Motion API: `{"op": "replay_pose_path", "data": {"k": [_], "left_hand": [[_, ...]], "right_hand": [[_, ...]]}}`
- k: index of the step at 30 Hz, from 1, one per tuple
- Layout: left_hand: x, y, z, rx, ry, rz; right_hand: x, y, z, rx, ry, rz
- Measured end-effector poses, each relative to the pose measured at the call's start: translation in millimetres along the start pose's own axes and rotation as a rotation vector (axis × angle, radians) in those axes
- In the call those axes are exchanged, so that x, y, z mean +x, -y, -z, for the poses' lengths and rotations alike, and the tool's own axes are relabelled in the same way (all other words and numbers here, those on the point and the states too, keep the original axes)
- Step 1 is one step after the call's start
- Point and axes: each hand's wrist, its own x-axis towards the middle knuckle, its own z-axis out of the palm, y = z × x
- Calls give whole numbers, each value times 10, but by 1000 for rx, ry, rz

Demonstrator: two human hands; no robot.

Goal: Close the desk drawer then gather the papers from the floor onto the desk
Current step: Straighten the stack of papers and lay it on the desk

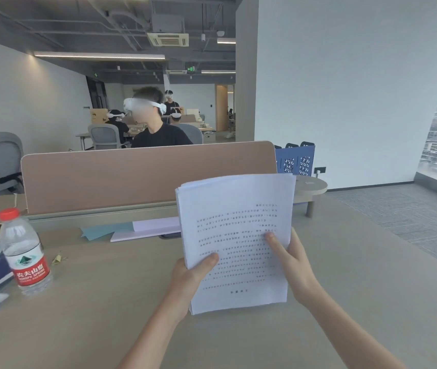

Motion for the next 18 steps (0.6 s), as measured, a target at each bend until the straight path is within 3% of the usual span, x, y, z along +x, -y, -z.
{"op": "replay_pose_path", "data": {"k": [4,18], "left_hand": [[-3,63,0,-7,-28,17],[-6,297,-112,58,-122,119]], "right_hand": [[-31,-118,5,-56,-71,35],[-181,-738,131,-121,-68,-95]]}}
